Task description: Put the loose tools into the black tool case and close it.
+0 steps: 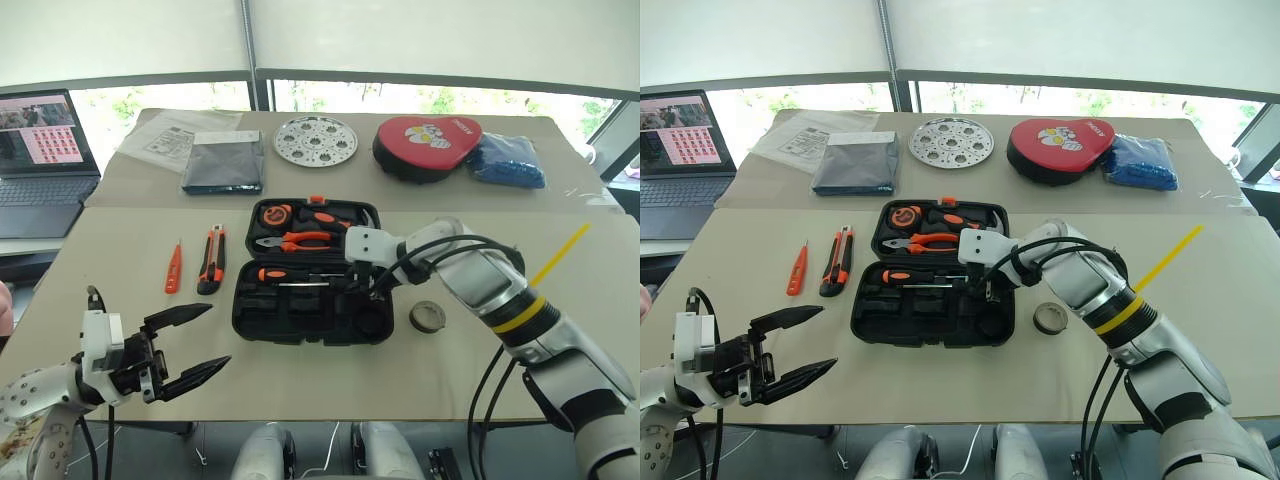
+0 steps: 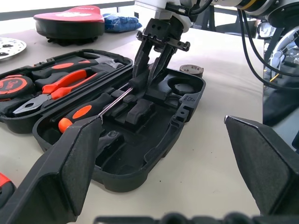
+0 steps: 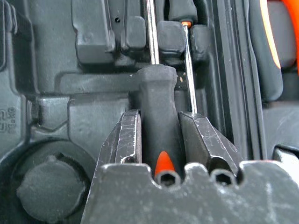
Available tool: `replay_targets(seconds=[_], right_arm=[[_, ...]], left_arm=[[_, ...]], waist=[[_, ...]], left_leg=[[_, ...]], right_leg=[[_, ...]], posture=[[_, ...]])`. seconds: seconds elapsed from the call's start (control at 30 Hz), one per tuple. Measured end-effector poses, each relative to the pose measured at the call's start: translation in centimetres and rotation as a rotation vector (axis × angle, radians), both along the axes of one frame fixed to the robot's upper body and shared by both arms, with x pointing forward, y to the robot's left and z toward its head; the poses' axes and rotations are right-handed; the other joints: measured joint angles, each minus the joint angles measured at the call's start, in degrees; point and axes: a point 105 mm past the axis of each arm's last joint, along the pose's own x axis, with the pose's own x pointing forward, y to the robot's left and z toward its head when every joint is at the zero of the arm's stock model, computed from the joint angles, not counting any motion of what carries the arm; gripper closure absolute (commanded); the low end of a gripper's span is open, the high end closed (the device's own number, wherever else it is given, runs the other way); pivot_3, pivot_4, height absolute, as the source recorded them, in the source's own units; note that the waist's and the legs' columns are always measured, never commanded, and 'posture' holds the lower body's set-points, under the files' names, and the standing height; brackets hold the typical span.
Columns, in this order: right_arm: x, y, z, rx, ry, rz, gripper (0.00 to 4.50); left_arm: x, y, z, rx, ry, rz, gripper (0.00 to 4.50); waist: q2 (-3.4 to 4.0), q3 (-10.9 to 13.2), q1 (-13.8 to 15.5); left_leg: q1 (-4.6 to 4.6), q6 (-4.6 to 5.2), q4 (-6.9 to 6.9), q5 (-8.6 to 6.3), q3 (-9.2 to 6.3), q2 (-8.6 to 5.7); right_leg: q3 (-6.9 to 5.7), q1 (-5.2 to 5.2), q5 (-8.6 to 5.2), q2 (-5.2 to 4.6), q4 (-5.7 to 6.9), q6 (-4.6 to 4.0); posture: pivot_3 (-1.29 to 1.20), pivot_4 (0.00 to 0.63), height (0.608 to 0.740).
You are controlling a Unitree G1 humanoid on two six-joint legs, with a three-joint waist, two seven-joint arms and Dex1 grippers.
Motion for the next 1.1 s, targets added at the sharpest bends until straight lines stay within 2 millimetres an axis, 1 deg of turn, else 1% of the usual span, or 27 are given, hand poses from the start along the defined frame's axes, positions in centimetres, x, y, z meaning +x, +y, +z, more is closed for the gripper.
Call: replay_targets(seconds=[0.1, 0.13, 0.17, 0.2, 0.3, 0.37, 0.4, 0.47, 0.5, 0.53, 0.57, 0.6, 0.63, 0.67, 0.7, 0.77, 0.9, 1.1], right_arm=[[-0.1, 0.0, 0.0, 0.005, 0.012, -0.013, 3.56], [-0.1, 0.0, -0.1, 0.009, 0.015, -0.017, 2.56], [0.0, -0.1, 0.0, 0.011, 0.016, -0.021, 2.44], [0.0, -0.1, 0.0, 0.012, 0.017, -0.024, 2.08], [-0.3, -0.2, 0.6, 0.060, 0.064, -0.004, 2.08], [-1.1, 0.0, 2.5, 0.178, 0.112, 0.071, 2.08], [-1.0, -0.1, 3.5, 0.224, 0.097, 0.084, 2.08], [-0.3, -0.5, 4.8, 0.291, 0.049, 0.075, 2.60], [0.1, -0.5, 5.2, 0.341, 0.029, 0.061, 3.02], [0.2, -0.5, 5.2, 0.351, 0.028, 0.059, 3.20], [0.3, -0.3, 5.2, 0.381, 0.026, 0.055, 3.54], [0.3, 0.1, 4.8, 0.414, 0.030, 0.055, 3.72], [0.4, 0.3, 4.3, 0.449, 0.031, 0.048, 4.07], [0.1, 1.1, 2.6, 0.482, 0.059, 0.048, 4.46], [-0.2, 1.6, 0.9, 0.486, 0.088, 0.042, 4.46], [-0.3, 1.6, -0.7, 0.466, 0.096, 0.036, 4.46], [-0.1, 1.5, -1.3, 0.462, 0.043, 0.060, 4.46], [-0.2, 1.4, -1.8, 0.446, 0.010, 0.100, 4.46]], left_arm=[[0.1, 0.0, 0.0, 0.000, -0.002, 0.003, 0.00], [0.1, 0.0, 0.1, 0.000, -0.003, 0.004, 0.00], [0.1, 0.0, 0.1, 0.000, -0.004, 0.003, 0.00], [0.1, 0.0, 0.1, 0.000, -0.005, 0.004, 0.00], [0.1, 0.0, 0.1, 0.000, -0.004, 0.004, 0.00], [0.1, 0.0, 0.0, 0.001, 0.000, 0.003, 0.00], [0.0, 0.1, -0.1, 0.001, 0.003, 0.003, 0.00], [0.0, 0.1, -0.2, 0.000, 0.010, 0.005, 0.00], [0.0, 0.3, -0.3, -0.001, 0.016, 0.011, 0.00], [0.0, 0.3, -0.4, -0.002, 0.017, 0.012, 0.00], [0.1, 0.4, -0.4, -0.002, 0.019, 0.015, 0.00], [0.1, 0.4, -0.4, -0.001, 0.018, 0.015, 0.00], [0.1, 0.4, -0.4, 0.001, 0.018, 0.018, 0.00], [0.2, 0.3, -0.5, 0.001, 0.017, 0.016, 0.00], [0.2, 0.3, -0.4, 0.002, 0.016, 0.014, 0.00], [0.2, 0.3, -0.5, 0.004, 0.017, 0.013, 0.00], [0.2, 0.6, -0.7, 0.023, 0.033, 0.018, 0.00], [0.2, 0.8, -0.8, 0.023, 0.037, 0.025, 0.00]], waist=[[0.00, 0.0, 0.0], [0.00, 0.0, 0.0], [0.00, 0.0, 0.0], [0.00, 0.0, 0.0], [-0.01, 0.0, 0.0], [-0.01, 0.0, 0.0], [-0.01, 0.0, 0.0], [-0.01, 0.0, 0.0], [-0.02, 0.0, 0.0], [-0.02, 0.0, 0.0], [-0.02, 0.0, 0.0], [-0.03, 0.0, -0.1], [-0.09, 0.0, -0.1], [-0.09, 0.0, -0.1], [-0.08, 0.0, -0.1], [-0.07, 0.0, -0.1], [-0.07, 0.0, -0.1], [-0.08, 0.0, -0.1]], left_leg=[[0.00, 0.00, 0.00, 0.00, -0.01, 0.00], [0.00, 0.00, 0.00, 0.00, -0.01, 0.00], [0.00, 0.00, 0.00, 0.00, -0.01, 0.00], [0.00, 0.00, 0.00, 0.00, -0.01, 0.00], [-0.04, 0.00, -0.01, 0.00, -0.02, 0.00], [-0.02, 0.02, -0.01, -0.01, -0.03, 0.01], [0.00, 0.03, -0.01, -0.02, -0.03, 0.02], [0.05, 0.04, -0.01, -0.02, -0.02, 0.01], [0.13, 0.05, -0.01, -0.03, -0.02, 0.02], [0.15, 0.05, -0.01, -0.03, -0.02, 0.02], [0.16, 0.05, -0.01, -0.03, -0.02, 0.03], [0.17, 0.04, -0.05, -0.02, -0.02, 0.03], [0.27, 0.00, -0.06, -0.01, -0.02, 0.06], [0.24, -0.03, -0.06, 0.00, -0.02, 0.06], [0.22, -0.06, -0.06, 0.02, 0.00, 0.05], [0.21, -0.06, -0.05, 0.03, 0.02, 0.03], [0.29, -0.06, -0.04, 0.02, 0.02, 0.04], [0.47, -0.05, -0.04, 0.02, 0.02, 0.05]], right_leg=[[-0.02, 0.03, 0.00, -0.01, -0.02, 0.00], [-0.02, 0.03, 0.00, -0.01, -0.03, 0.00], [-0.02, 0.03, 0.00, -0.01, -0.02, 0.00], [-0.02, 0.03, 0.00, -0.01, -0.02, 0.00], [-0.05, 0.00, 0.00, -0.01, -0.05, 0.00], [-0.05, 0.03, 0.00, 0.01, -0.08, 0.00], [-0.05, 0.07, 0.00, 0.01, -0.09, 0.00], [-0.05, 0.12, 0.00, 0.01, -0.08, 0.00], [-0.04, 0.16, 0.00, 0.02, -0.06, 0.00], [-0.04, 0.17, 0.00, 0.02, -0.06, 0.00], [-0.04, 0.18, 0.00, 0.03, -0.03, 0.00], [-0.03, 0.16, 0.00, 0.03, -0.02, 0.00], [-0.04, 0.23, -0.01, 0.06, -0.01, -0.01], [-0.03, 0.21, -0.01, 0.07, 0.01, -0.01], [0.02, 0.16, -0.01, 0.06, 0.06, -0.01], [0.03, 0.15, -0.01, 0.05, 0.05, -0.01], [0.03, 0.21, -0.01, 0.06, 0.05, -0.01], [0.08, 0.34, -0.01, 0.05, 0.07, -0.01]], posture=[[0.00, 0.150, 0.740], [0.00, 0.150, 0.740], [0.00, 0.150, 0.740], [0.00, 0.150, 0.740], [0.00, 0.150, 0.740], [0.00, 0.150, 0.740], [0.00, 0.150, 0.740], [0.00, 0.150, 0.740], [0.00, 0.150, 0.740], [0.00, 0.150, 0.740], [0.00, 0.150, 0.740], [0.00, 0.150, 0.740], [0.00, 0.150, 0.740], [0.00, 0.150, 0.740], [0.00, 0.150, 0.740], [0.00, 0.150, 0.740], [0.00, 0.150, 0.740], [0.00, 0.150, 0.740]])
